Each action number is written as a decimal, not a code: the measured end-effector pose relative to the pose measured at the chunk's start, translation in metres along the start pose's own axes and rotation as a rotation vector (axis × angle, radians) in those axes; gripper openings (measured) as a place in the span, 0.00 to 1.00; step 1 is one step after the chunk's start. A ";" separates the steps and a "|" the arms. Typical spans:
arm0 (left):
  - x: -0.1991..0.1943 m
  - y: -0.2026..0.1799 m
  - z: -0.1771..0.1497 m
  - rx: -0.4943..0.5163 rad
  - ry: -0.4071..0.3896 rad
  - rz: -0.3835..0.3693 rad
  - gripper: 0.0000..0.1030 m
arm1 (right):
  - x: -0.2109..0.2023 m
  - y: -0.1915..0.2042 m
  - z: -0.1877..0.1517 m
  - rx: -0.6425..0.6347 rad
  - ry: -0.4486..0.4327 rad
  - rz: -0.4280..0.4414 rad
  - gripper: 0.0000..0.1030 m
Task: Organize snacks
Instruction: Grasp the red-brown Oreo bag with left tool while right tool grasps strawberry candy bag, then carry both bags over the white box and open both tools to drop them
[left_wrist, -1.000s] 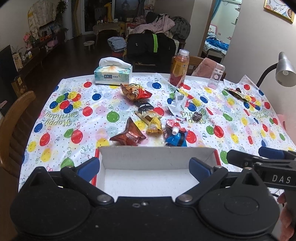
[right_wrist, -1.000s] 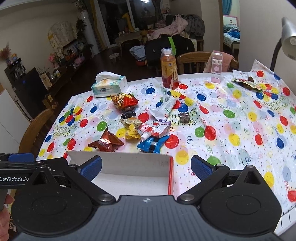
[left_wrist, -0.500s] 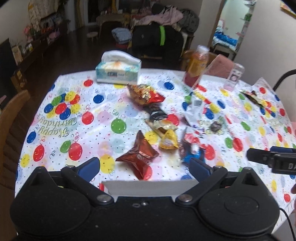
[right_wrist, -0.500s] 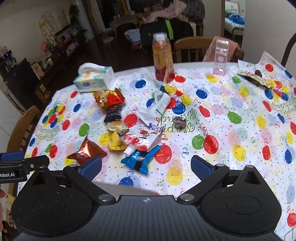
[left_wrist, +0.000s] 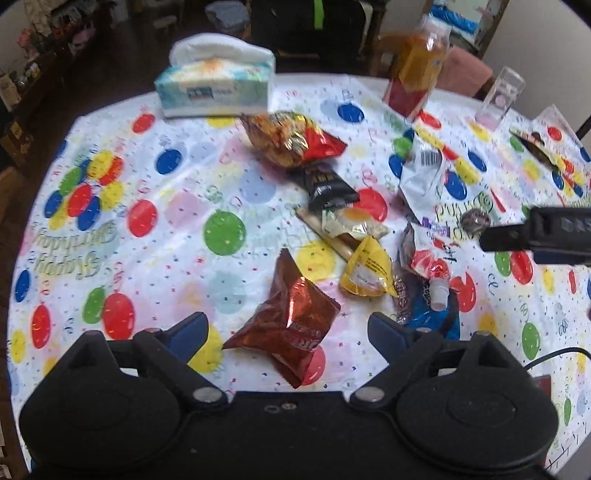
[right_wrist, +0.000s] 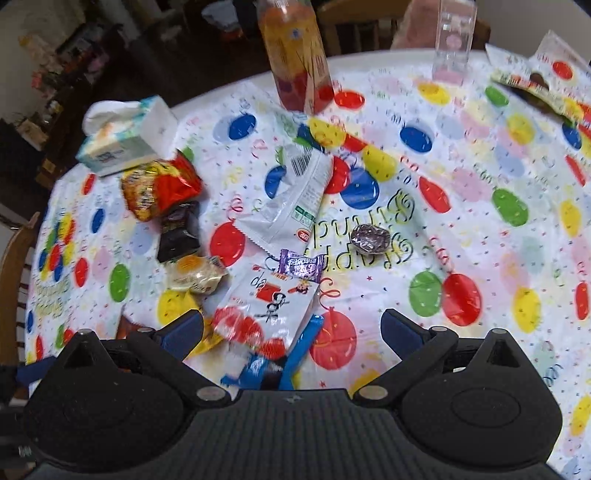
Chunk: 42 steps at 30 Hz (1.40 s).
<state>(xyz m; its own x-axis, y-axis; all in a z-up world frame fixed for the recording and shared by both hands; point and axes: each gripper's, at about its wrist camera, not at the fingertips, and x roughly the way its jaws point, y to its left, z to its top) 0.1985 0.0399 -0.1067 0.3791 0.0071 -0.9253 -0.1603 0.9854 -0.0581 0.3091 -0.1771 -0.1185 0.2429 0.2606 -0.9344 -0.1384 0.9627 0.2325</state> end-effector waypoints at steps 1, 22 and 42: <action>0.005 -0.002 0.002 0.008 0.013 0.003 0.90 | 0.008 0.001 0.003 0.014 0.015 -0.002 1.00; 0.067 -0.027 0.006 0.175 0.185 0.084 0.70 | 0.077 0.031 0.013 0.039 0.146 -0.058 0.86; 0.051 -0.015 0.008 0.099 0.133 0.023 0.36 | 0.047 0.026 0.006 0.028 0.093 -0.026 0.71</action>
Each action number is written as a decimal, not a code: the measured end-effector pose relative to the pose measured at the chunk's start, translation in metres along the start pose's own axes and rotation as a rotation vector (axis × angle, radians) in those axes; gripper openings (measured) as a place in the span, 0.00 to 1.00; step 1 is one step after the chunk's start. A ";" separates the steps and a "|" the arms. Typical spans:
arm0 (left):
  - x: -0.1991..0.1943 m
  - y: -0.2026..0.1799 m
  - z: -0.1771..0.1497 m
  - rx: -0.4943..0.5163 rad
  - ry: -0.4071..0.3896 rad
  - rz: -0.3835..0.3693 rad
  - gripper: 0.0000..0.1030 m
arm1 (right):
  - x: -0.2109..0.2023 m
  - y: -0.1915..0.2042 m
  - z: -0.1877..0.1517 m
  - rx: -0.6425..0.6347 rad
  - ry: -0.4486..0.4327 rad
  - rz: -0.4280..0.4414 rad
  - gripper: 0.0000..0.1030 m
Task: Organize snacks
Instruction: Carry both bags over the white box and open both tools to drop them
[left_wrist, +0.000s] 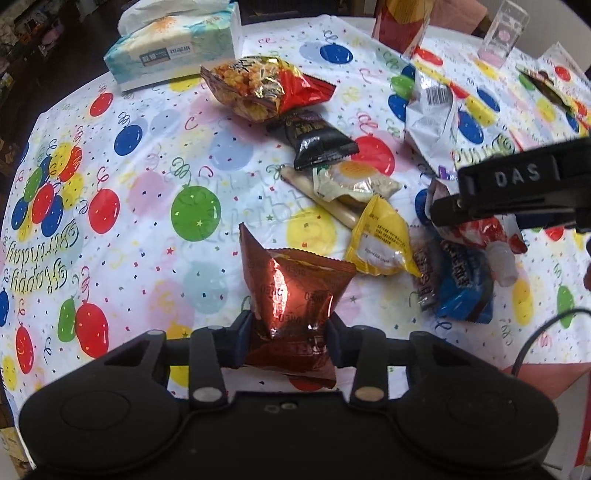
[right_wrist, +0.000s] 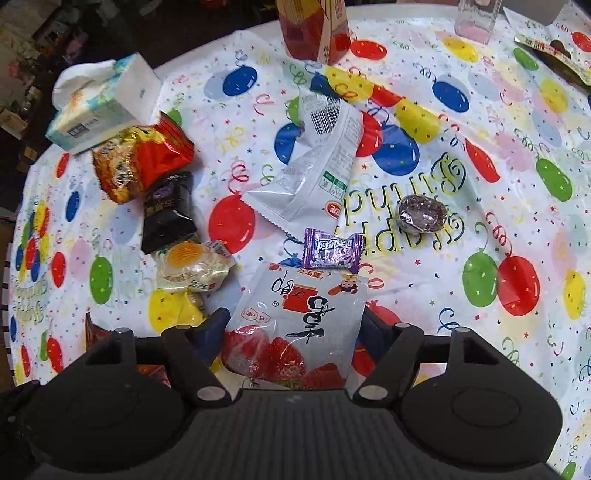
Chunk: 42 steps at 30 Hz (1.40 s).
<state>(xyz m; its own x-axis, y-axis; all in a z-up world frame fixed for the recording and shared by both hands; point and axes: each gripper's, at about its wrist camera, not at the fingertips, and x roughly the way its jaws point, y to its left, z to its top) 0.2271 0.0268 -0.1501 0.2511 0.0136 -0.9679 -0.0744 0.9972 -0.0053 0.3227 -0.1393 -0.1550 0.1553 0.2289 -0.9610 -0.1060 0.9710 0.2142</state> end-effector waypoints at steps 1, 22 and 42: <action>-0.002 0.001 0.000 -0.007 -0.006 -0.003 0.35 | -0.004 0.000 -0.001 -0.001 -0.005 0.005 0.70; -0.102 0.011 -0.031 -0.052 -0.140 -0.104 0.35 | -0.130 0.004 -0.071 -0.134 -0.136 0.142 0.70; -0.143 -0.016 -0.102 0.052 -0.123 -0.193 0.35 | -0.167 0.009 -0.176 -0.257 -0.145 0.144 0.70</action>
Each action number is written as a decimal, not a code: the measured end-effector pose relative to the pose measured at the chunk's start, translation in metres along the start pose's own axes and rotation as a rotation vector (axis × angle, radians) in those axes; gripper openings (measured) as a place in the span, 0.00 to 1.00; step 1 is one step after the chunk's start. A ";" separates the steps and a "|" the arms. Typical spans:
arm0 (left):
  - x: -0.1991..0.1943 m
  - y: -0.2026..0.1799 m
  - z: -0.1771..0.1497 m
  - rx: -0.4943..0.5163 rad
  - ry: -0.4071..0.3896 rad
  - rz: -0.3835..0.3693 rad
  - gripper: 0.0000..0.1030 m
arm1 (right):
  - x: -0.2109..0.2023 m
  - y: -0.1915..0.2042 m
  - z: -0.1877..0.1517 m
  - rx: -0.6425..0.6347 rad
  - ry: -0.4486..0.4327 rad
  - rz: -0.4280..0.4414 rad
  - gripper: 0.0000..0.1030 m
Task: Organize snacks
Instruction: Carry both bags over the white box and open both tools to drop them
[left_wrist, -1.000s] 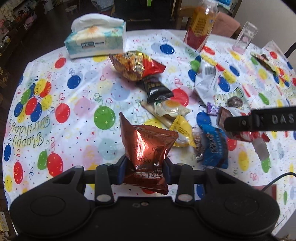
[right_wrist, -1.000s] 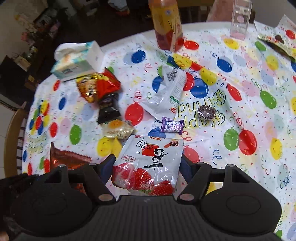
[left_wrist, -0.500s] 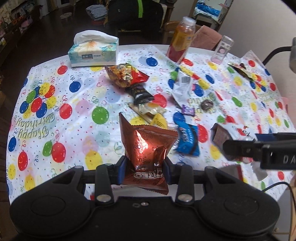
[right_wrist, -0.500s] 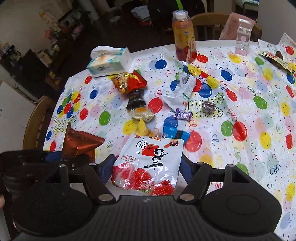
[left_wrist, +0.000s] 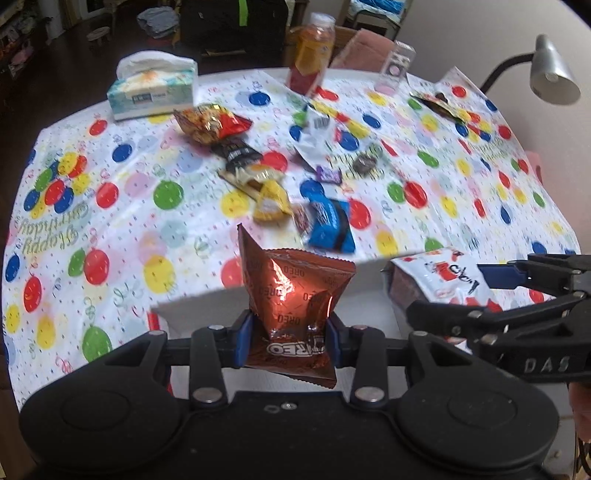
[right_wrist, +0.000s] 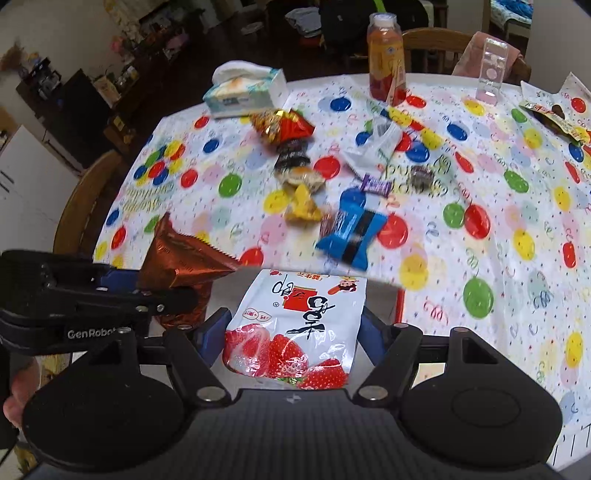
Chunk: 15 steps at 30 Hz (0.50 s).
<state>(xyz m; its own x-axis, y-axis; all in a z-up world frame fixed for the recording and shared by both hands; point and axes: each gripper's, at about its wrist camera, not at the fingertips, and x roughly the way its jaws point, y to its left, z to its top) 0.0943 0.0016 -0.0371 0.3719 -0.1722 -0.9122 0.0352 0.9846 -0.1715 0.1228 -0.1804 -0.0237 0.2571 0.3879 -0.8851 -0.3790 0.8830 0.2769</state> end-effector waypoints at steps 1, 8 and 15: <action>0.001 -0.001 -0.004 0.002 0.008 -0.003 0.35 | 0.002 0.002 -0.005 -0.007 0.007 -0.001 0.70; 0.017 0.000 -0.026 0.001 0.047 -0.007 0.35 | 0.027 0.012 -0.039 -0.056 0.064 -0.024 0.70; 0.047 0.006 -0.046 -0.027 0.086 0.014 0.35 | 0.061 0.014 -0.065 -0.098 0.103 -0.062 0.70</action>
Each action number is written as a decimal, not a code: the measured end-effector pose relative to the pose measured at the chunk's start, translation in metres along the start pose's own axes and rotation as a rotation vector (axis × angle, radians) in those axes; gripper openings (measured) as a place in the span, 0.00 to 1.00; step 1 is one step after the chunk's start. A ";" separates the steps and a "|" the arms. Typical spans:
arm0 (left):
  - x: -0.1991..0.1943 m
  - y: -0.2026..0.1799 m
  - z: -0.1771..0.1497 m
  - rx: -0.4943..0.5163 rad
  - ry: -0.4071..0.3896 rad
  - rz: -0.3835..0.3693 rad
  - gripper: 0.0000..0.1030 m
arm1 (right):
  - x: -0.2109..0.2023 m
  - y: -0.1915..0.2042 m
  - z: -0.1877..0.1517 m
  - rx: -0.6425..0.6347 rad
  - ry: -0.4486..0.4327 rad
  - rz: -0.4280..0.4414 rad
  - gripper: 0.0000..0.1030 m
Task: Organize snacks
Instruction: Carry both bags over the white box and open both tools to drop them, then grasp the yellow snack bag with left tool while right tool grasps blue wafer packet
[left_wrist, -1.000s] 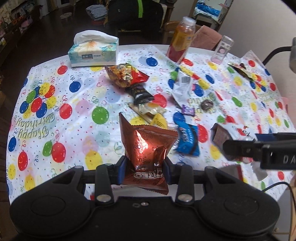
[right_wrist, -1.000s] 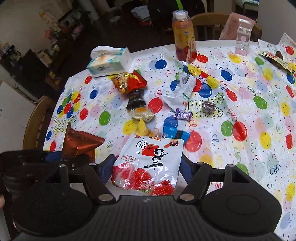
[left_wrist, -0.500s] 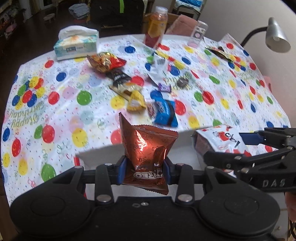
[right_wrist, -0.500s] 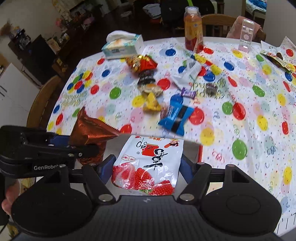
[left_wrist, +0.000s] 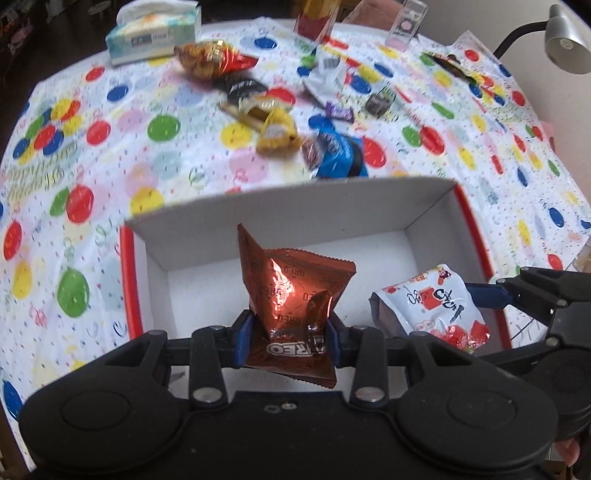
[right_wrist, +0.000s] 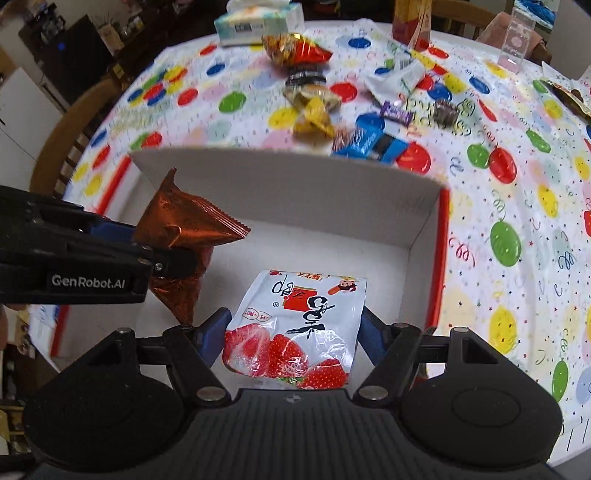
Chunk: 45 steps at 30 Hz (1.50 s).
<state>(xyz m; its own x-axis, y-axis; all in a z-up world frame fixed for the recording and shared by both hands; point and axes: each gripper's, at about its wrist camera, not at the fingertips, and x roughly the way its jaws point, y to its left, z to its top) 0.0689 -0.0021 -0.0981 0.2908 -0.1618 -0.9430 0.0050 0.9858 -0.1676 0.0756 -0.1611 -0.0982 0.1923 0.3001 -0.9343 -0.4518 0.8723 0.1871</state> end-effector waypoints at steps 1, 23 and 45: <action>0.004 0.001 -0.002 -0.004 0.006 0.003 0.36 | 0.004 0.001 -0.001 -0.006 0.004 -0.007 0.70; 0.042 0.002 -0.017 -0.038 0.106 -0.005 0.39 | 0.007 0.005 -0.005 -0.074 -0.002 -0.038 0.70; -0.043 -0.013 0.017 0.025 -0.127 -0.012 0.63 | -0.079 -0.026 0.033 -0.018 -0.191 0.002 0.71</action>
<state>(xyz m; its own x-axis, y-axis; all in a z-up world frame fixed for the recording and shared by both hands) 0.0721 -0.0072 -0.0504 0.4093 -0.1683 -0.8968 0.0329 0.9849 -0.1698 0.1006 -0.1943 -0.0195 0.3521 0.3711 -0.8592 -0.4673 0.8651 0.1822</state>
